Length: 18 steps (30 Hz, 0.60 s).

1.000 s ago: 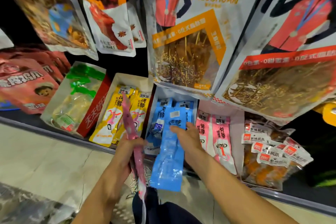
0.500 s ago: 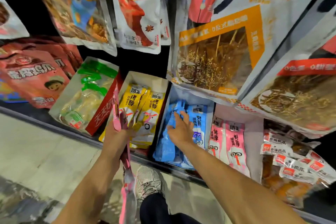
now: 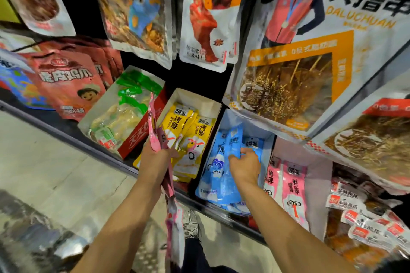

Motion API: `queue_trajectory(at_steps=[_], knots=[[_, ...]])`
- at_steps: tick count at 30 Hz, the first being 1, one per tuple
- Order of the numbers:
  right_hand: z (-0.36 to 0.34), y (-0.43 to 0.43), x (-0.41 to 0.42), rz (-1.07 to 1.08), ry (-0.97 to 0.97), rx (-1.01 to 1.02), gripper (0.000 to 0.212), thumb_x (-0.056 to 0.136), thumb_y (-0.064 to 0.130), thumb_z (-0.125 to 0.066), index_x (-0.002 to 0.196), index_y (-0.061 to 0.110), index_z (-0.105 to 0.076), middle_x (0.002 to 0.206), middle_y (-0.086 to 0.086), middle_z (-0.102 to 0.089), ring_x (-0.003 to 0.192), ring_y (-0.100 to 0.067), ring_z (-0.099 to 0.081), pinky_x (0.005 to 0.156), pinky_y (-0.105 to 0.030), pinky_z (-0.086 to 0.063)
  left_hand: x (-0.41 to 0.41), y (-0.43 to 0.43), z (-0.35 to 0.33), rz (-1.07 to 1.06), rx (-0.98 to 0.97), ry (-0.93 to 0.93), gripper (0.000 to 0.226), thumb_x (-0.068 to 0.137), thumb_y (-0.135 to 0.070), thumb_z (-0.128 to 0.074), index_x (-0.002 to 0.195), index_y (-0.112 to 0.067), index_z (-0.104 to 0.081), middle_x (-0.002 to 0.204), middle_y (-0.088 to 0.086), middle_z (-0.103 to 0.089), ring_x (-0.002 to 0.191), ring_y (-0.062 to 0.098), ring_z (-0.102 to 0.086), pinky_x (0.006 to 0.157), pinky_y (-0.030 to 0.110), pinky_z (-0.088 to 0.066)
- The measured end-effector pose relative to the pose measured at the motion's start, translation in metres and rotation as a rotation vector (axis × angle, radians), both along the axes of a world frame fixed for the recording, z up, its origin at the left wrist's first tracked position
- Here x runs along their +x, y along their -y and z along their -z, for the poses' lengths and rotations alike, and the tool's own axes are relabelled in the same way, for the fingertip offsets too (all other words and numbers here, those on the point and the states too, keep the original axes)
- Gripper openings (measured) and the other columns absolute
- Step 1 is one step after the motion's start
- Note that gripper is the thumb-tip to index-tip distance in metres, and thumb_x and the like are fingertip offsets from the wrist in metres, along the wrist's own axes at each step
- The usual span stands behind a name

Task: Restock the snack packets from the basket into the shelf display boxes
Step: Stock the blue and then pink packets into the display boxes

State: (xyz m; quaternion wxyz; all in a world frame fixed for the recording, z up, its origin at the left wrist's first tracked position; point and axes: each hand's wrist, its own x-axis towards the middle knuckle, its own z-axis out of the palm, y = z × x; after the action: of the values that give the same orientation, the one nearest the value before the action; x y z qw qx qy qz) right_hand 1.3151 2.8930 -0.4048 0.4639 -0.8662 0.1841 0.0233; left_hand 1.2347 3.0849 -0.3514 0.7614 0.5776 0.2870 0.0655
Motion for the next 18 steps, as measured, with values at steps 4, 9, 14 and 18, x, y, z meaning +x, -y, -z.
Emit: queue_trajectory(at_steps=[4,9,14,18], knots=[[-0.014,0.009,-0.002,-0.081,0.094,-0.038,0.042,0.088,-0.002,-0.052,0.128,0.009,-0.060,0.065,-0.002,-0.057,0.049,-0.012,-0.049,0.045,-0.022,-0.037,-0.003,0.003,-0.004,-0.005,0.023,-0.015,0.058,0.075,0.006,-0.065,0.113,-0.037,-0.060,0.112,-0.011,-0.063,0.115,0.024,-0.059,0.095,0.046,-0.049],[0.002,-0.011,-0.016,-0.381,-0.111,0.142,0.033,0.097,0.010,-0.045,0.123,0.022,-0.061,0.097,-0.004,-0.066,0.067,-0.017,-0.058,0.053,-0.028,-0.048,-0.010,0.003,-0.003,0.011,0.058,-0.021,0.039,0.075,0.002,-0.067,0.086,-0.033,-0.054,0.089,-0.009,-0.051,0.087,0.020,-0.052,0.085,0.042,-0.046],[0.019,0.008,-0.016,-0.266,0.214,-0.045,0.028,0.094,0.003,-0.052,0.118,0.012,-0.064,0.110,-0.001,-0.053,0.100,-0.021,-0.059,0.091,-0.037,-0.052,-0.008,0.007,-0.013,0.014,0.077,-0.009,0.039,0.077,0.003,-0.066,0.093,-0.031,-0.057,0.102,0.004,-0.061,0.094,0.026,-0.060,0.095,0.049,-0.050],[0.043,0.013,-0.020,-0.382,-0.003,-0.287,0.046,0.097,0.030,-0.056,0.140,0.015,-0.051,0.138,-0.010,-0.048,0.133,-0.028,-0.035,0.110,-0.037,-0.030,-0.007,0.004,-0.010,0.028,0.099,-0.002,0.039,0.083,0.005,-0.063,0.083,-0.032,-0.051,0.093,0.002,-0.055,0.089,0.026,-0.052,0.083,0.041,-0.047]])
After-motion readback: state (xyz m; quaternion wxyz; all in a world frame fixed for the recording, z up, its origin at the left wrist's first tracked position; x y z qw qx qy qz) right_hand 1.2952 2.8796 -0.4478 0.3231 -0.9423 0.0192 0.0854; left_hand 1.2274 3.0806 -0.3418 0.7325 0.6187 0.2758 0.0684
